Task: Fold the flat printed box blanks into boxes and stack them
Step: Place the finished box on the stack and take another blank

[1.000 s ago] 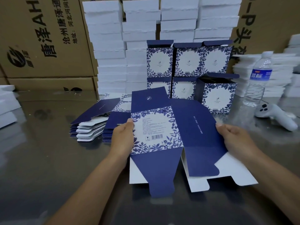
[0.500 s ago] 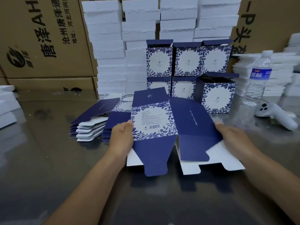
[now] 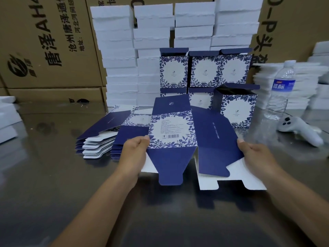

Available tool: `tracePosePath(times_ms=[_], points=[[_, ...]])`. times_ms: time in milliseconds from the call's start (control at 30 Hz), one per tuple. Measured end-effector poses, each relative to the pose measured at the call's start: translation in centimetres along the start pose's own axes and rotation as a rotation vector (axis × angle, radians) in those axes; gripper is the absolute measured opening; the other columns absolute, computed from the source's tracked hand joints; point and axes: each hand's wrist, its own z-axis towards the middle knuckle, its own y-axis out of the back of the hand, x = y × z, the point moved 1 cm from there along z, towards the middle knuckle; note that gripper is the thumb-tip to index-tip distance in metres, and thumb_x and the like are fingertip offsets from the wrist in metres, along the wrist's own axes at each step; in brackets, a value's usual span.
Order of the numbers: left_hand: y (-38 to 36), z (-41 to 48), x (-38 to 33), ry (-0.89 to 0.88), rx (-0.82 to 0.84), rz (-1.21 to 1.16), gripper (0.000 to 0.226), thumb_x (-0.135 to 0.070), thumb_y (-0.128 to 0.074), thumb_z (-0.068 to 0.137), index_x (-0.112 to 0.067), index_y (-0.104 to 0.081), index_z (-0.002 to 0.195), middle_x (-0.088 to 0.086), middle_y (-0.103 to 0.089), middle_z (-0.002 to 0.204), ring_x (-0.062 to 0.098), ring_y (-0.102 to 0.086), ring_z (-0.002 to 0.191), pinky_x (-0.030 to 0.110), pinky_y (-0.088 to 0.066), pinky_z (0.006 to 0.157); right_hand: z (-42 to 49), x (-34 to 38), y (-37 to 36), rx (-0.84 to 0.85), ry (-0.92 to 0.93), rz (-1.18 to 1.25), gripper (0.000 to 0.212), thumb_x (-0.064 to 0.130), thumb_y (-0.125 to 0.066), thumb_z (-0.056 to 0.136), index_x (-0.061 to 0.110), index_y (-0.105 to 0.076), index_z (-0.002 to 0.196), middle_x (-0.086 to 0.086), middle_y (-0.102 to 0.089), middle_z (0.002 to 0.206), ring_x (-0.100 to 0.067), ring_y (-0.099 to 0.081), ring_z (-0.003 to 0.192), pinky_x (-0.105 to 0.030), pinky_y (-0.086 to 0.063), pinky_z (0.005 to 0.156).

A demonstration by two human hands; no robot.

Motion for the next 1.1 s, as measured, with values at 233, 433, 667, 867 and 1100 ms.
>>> tracePosePath(times_ms=[233,433,667,867,1100], points=[[0.5,-0.2,-0.3,0.122,-0.019,-0.162,0.031,-0.017,-0.052,0.097,-0.012,-0.066,0.069,-0.002,-0.069,0.059,0.008,-0.063,0.045,0.013,-0.045,0.04,-0.3,0.2,-0.4,0.083,-0.003,0.022,0.049,0.034,-0.051,0.095,-0.001,-0.064,0.064,-0.002,-0.061,0.052,-0.017,-0.055,0.045,-0.022,-0.04,0.047],[0.4,-0.2,-0.5,0.192,0.022,-0.239,0.026,-0.025,-0.055,0.095,-0.012,-0.069,0.078,0.005,-0.072,0.076,0.017,-0.069,0.06,0.03,-0.053,0.065,0.2,-0.2,-0.2,0.085,0.017,-0.16,0.056,0.034,-0.046,0.098,-0.02,-0.058,0.091,-0.021,-0.054,0.068,-0.023,-0.049,0.061,-0.03,-0.034,0.058],[-0.7,-0.8,-1.0,0.118,0.303,-0.313,0.031,-0.031,-0.039,0.1,-0.02,-0.065,0.112,0.008,-0.07,0.095,0.021,-0.064,0.084,0.041,-0.051,0.085,-1.2,-0.2,-1.5,-0.015,0.368,-0.245,0.007,0.021,-0.054,0.094,0.019,-0.051,0.099,-0.003,-0.058,0.067,-0.019,-0.057,0.064,-0.029,-0.042,0.057],[-1.4,-0.9,-0.4,0.014,0.34,0.001,0.029,-0.026,-0.048,0.098,-0.029,-0.056,0.125,-0.007,-0.07,0.095,0.004,-0.067,0.078,0.033,-0.05,0.089,-1.9,0.3,-2.0,0.233,0.322,-0.03,0.045,0.061,-0.041,0.081,0.031,-0.055,0.11,0.011,-0.064,0.103,-0.009,-0.062,0.098,-0.028,-0.048,0.087],[-2.1,-0.8,0.9,-0.01,0.414,0.131,0.03,-0.029,-0.045,0.099,-0.031,-0.052,0.128,-0.018,-0.065,0.111,0.002,-0.061,0.104,0.017,-0.049,0.088,-3.0,0.7,-2.6,0.423,0.437,0.003,0.093,0.063,-0.06,0.062,0.053,-0.005,0.135,0.042,-0.032,0.124,0.025,-0.048,0.1,0.002,-0.041,0.072]])
